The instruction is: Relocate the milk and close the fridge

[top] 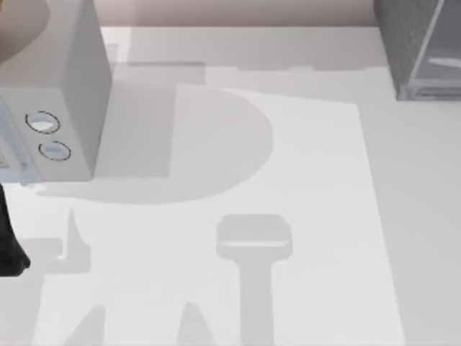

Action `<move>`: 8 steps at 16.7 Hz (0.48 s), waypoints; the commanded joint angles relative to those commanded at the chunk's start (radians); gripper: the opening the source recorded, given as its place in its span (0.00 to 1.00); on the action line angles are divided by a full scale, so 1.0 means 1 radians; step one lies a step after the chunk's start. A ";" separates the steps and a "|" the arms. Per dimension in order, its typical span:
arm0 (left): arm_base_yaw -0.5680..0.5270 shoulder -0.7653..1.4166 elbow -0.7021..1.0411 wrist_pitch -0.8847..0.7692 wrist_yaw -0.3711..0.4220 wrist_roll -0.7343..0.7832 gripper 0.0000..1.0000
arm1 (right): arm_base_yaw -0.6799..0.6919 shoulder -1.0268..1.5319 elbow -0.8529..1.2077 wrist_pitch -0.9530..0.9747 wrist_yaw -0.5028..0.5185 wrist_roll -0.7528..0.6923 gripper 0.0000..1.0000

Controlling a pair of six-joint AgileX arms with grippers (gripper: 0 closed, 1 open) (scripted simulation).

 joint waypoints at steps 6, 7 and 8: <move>0.000 0.000 0.000 0.000 0.000 0.000 1.00 | 0.015 -0.001 -0.003 0.008 0.002 0.014 1.00; 0.000 0.000 0.000 0.000 0.000 0.000 1.00 | 0.035 0.002 -0.002 0.025 0.004 0.035 1.00; 0.000 0.000 0.000 0.000 0.000 0.000 1.00 | 0.064 0.005 0.001 0.051 0.007 0.067 1.00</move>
